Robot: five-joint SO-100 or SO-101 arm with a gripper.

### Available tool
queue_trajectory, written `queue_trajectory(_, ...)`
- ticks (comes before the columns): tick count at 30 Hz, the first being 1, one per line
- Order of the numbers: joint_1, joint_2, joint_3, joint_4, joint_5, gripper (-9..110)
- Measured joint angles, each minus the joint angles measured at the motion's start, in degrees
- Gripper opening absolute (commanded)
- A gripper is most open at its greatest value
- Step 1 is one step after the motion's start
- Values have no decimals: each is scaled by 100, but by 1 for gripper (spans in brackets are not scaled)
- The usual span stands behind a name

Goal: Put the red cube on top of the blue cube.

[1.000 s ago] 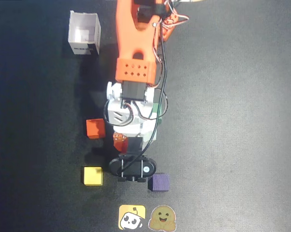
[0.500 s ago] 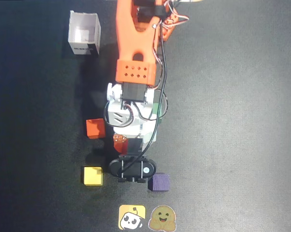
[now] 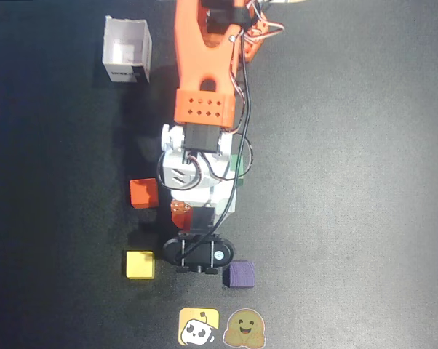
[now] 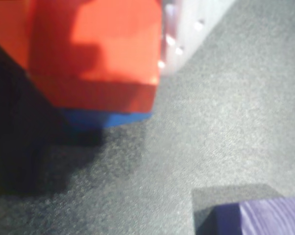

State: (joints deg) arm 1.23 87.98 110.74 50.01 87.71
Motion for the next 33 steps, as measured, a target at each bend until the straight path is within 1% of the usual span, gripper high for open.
queue_trajectory(8, 0, 0, 18, 0, 62, 14)
queue_trajectory(10, 0, 0, 18, 0, 70, 17)
queue_trajectory(14, 0, -9, 70, -18, 44, 17)
queue_trajectory(16, 0, -9, 97, -26, 44, 24)
queue_trajectory(24, 0, 62, 114, -44, 44, 24)
queue_trajectory(33, 0, 668, 229, -79, 220, 24)
